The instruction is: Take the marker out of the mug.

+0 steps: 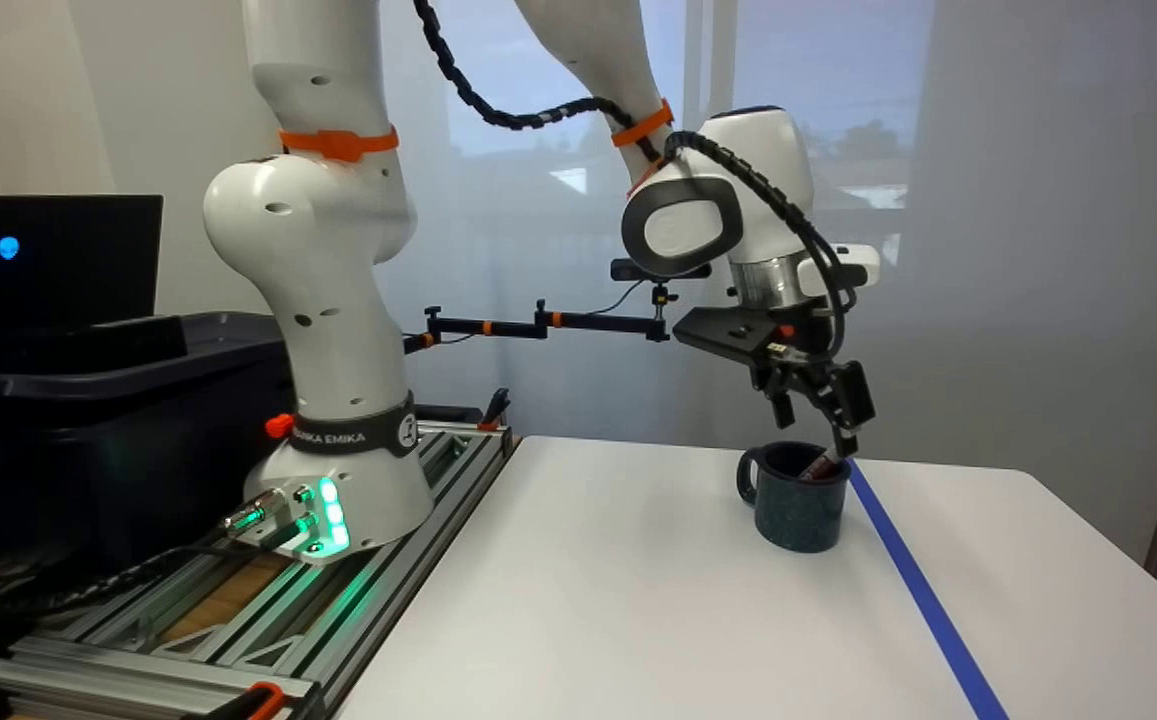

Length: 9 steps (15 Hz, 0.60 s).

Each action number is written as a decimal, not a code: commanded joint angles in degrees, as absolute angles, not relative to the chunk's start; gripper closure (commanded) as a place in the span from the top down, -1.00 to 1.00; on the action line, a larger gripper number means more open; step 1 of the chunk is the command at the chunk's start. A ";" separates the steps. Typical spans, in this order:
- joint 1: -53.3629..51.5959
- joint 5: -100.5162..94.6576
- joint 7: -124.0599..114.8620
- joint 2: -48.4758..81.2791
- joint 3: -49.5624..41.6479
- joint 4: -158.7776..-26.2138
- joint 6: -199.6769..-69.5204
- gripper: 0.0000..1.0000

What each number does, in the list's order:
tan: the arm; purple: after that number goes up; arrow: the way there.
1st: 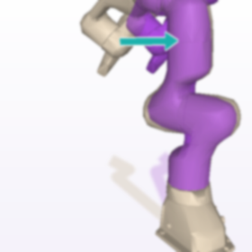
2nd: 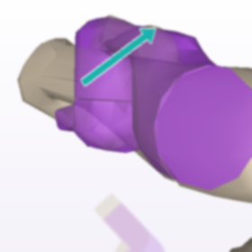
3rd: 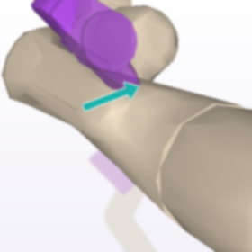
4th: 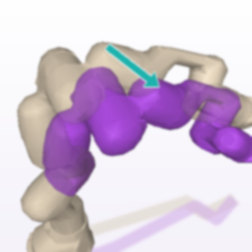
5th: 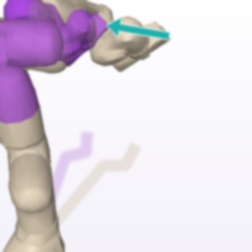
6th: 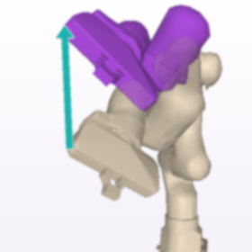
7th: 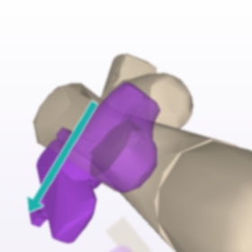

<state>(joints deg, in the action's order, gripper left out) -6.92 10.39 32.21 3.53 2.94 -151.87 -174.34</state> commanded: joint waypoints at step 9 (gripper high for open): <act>-9.83 12.38 24.88 10.44 4.67 -148.60 -184.18 0.31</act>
